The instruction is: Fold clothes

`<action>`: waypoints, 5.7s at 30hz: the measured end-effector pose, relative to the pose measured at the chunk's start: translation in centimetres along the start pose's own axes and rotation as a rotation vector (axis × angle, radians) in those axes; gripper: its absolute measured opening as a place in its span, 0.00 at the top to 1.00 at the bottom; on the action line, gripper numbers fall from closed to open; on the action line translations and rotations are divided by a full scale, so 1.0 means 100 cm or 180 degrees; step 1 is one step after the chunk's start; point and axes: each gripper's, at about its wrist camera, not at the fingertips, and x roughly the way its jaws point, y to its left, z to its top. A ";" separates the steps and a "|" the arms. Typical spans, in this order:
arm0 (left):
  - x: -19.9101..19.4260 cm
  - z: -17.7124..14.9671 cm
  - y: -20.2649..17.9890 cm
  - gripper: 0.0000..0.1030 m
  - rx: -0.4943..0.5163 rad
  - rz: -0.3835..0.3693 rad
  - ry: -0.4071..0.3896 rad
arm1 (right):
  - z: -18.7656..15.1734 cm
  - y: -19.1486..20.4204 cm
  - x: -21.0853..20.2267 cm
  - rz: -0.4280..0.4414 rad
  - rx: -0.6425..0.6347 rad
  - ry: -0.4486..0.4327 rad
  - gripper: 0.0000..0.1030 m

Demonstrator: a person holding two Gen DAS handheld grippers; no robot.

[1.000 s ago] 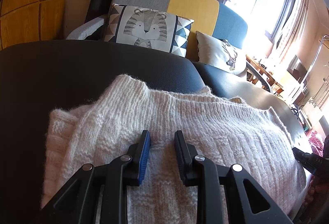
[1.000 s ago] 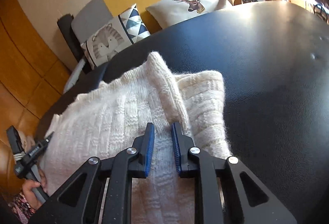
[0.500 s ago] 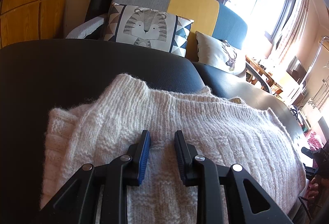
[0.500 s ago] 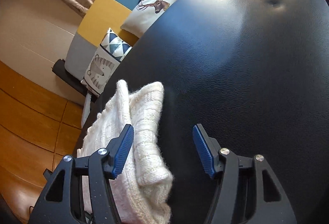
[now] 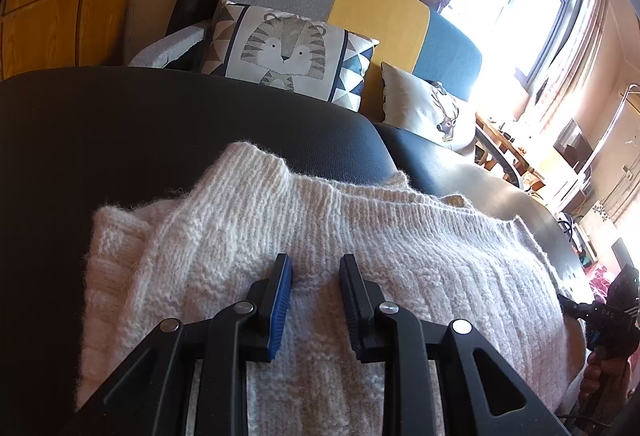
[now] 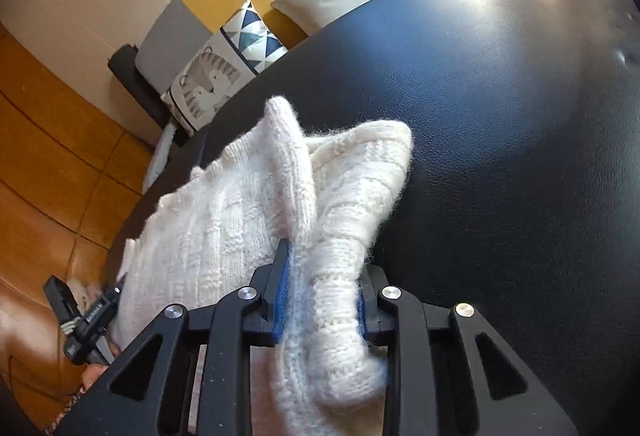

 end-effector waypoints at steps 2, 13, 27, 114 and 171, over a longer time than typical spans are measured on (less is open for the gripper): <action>-0.005 0.006 -0.009 0.76 -0.0039 0.0041 0.0010 | -0.001 -0.004 0.000 0.0050 0.0090 -0.0015 0.77; -0.013 -0.017 -0.137 0.76 0.0327 -0.0424 -0.0101 | 0.001 -0.006 0.004 0.0033 0.0149 -0.0001 0.77; 0.007 -0.055 -0.142 0.76 0.0405 -0.0339 -0.0022 | 0.005 0.005 0.003 -0.0145 0.0103 0.0202 0.78; -0.070 -0.056 0.145 0.77 -0.1424 -0.1358 -0.0287 | -0.091 0.284 0.069 0.0604 -0.1556 0.0558 0.69; -0.089 -0.057 0.129 0.71 -0.1721 -0.2257 0.0713 | -0.203 0.286 0.072 0.0643 -0.3074 0.0424 0.65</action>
